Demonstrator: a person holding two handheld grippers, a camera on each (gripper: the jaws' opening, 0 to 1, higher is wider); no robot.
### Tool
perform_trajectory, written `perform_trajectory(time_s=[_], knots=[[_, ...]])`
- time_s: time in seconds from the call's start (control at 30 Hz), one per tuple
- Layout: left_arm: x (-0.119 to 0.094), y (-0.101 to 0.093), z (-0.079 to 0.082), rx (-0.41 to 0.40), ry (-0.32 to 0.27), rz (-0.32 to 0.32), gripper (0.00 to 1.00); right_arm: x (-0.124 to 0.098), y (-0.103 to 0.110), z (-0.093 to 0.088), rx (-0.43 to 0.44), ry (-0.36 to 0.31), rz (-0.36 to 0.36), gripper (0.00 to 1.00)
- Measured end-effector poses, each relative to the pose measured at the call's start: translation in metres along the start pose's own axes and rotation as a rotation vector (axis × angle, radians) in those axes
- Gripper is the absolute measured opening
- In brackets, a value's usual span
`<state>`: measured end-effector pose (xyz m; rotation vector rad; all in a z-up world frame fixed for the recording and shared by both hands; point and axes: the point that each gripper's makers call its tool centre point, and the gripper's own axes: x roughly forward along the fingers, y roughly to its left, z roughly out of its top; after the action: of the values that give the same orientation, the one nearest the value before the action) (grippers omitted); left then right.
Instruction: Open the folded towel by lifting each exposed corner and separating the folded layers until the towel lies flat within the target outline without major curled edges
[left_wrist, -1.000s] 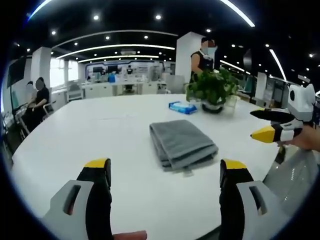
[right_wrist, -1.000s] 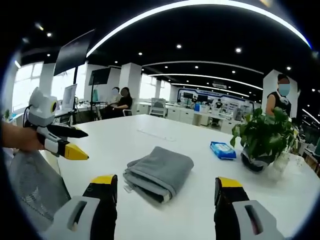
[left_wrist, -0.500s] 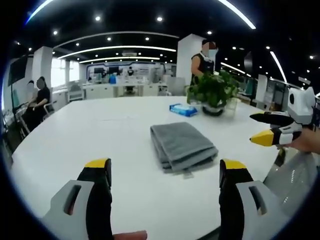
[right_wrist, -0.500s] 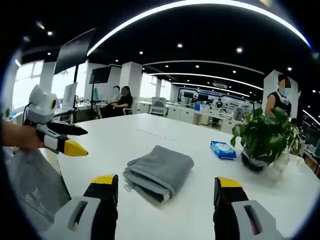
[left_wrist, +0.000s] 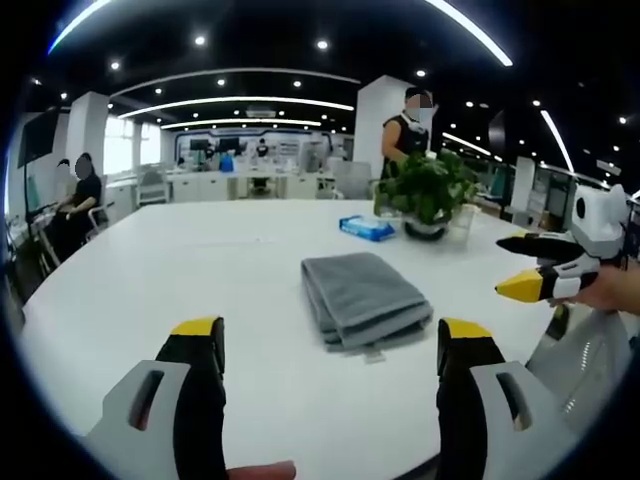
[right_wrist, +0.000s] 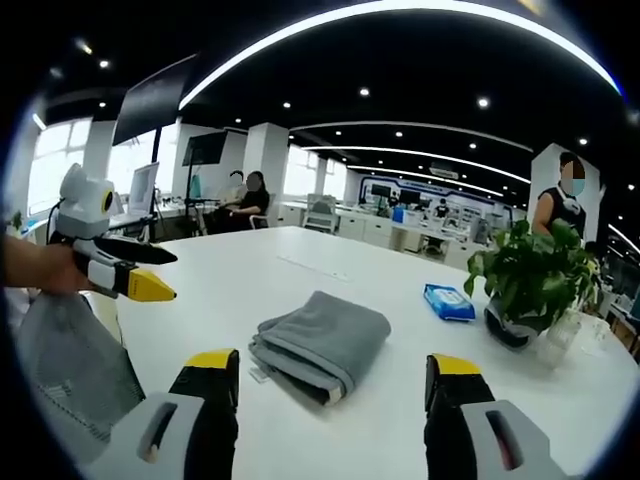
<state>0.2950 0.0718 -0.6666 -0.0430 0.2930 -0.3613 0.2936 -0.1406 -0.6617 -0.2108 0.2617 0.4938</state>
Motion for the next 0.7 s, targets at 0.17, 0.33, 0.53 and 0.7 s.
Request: perform_trajectory(time_s=[0.17, 0.33, 0.53, 0.7], knots=[[-0.007, -0.009, 0.004, 0.011, -0.009, -0.027, 0.87, 0.002, 0.004, 0.001, -0.016, 0.002, 0.020, 0.75], [-0.019, -0.018, 0.007, 0.053, -0.021, -0.041, 0.87, 0.003, 0.004, 0.015, -0.034, -0.023, 0.034, 0.75], [-0.030, -0.026, 0.016, 0.085, -0.075, -0.056, 0.85, 0.011, 0.003, 0.051, -0.075, -0.074, 0.071, 0.76], [-0.029, -0.025, 0.021, 0.113, -0.106, -0.045, 0.84, 0.027, 0.009, 0.071, -0.109, -0.080, 0.129, 0.77]])
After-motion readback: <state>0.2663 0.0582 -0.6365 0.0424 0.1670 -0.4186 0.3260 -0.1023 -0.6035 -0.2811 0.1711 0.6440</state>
